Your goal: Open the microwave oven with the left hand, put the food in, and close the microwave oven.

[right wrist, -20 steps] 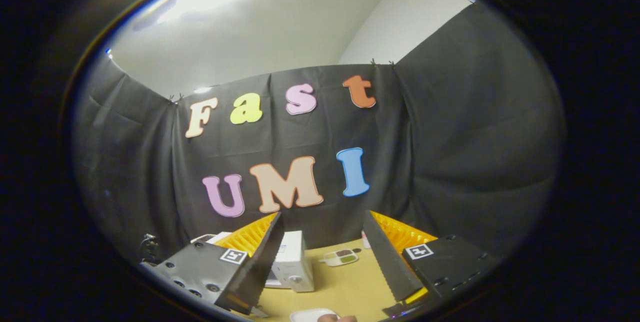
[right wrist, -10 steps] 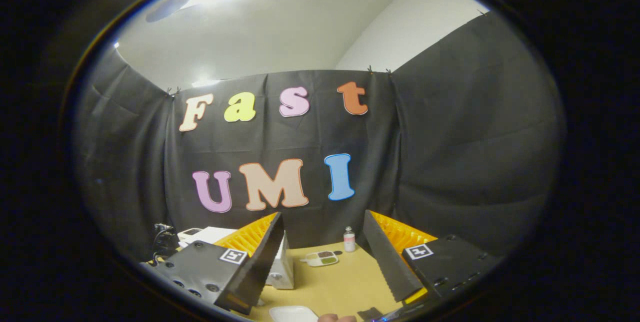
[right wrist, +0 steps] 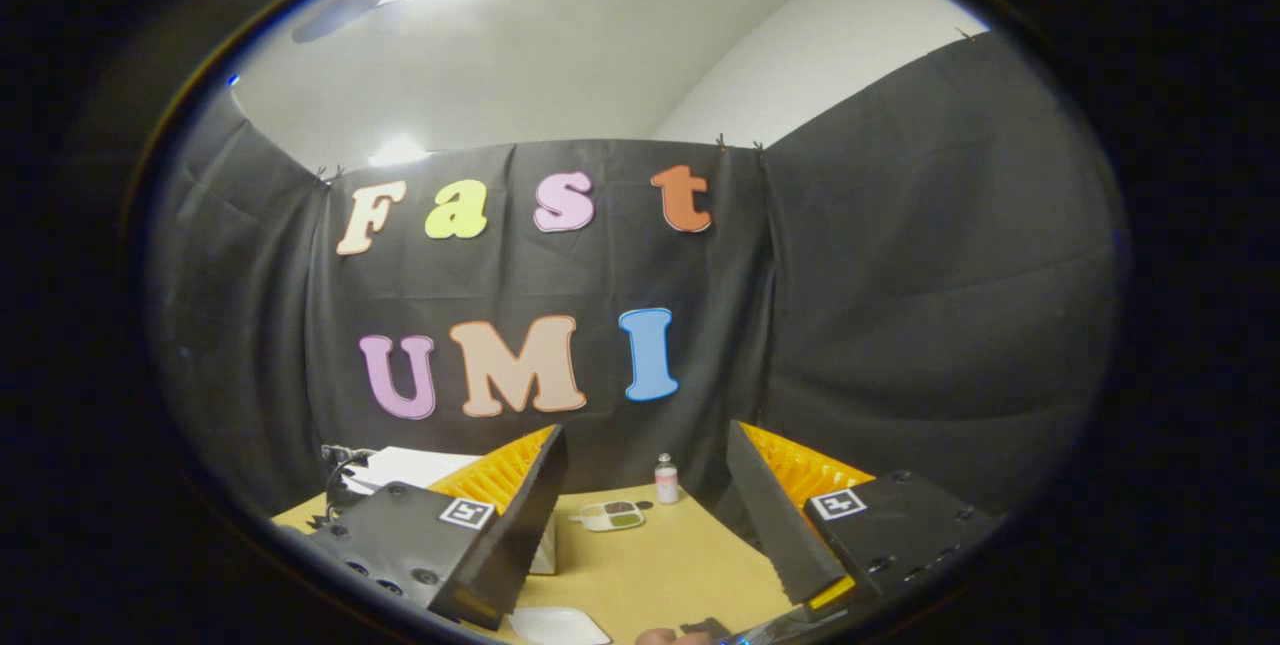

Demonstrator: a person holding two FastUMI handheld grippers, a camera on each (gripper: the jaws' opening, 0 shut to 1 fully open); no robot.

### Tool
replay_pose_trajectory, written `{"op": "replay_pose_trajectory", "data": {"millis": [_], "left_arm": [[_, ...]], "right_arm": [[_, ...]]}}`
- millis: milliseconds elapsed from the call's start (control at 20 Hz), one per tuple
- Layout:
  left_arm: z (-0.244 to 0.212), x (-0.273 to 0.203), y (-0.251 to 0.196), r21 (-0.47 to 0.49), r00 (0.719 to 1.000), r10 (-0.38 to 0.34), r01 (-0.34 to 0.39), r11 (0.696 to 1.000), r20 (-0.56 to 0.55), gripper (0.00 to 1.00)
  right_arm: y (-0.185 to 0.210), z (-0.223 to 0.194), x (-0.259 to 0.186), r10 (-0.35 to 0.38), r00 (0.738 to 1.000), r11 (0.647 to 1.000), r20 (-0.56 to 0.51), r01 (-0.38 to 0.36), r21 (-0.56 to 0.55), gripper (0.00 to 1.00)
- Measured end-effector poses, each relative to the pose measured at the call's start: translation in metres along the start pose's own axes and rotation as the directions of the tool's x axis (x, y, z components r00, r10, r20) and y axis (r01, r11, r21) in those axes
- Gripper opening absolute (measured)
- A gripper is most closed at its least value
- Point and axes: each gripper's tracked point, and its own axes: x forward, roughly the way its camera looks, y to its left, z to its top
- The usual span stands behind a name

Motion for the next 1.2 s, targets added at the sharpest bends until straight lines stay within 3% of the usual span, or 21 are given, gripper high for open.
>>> {"op": "replay_pose_trajectory", "data": {"millis": [550, 1100, 1200], "left_arm": [[0.021, 0.043, 0.006, 0.033, 1.0, 0.023, -0.023, 0.999, 0.001, 0.0], [0.023, 0.058, -0.006, -0.005, 1.0, -0.014, 0.014, 1.0, -0.003, 0.01], [0.02, 0.064, -0.012, 0.057, 1.0, -0.024, 0.025, 0.998, -0.015, 0.01]], "right_arm": [[-0.008, -0.004, 0.001, -0.03, 0.999, 0.999, -0.012, 0.029, -0.027, 0.89], [-0.009, -0.008, 0.013, -0.036, 0.999, 0.998, -0.015, 0.035, -0.044, 0.89], [-0.008, -0.007, 0.017, -0.032, 0.999, 0.998, -0.011, 0.031, -0.054, 0.89]]}}
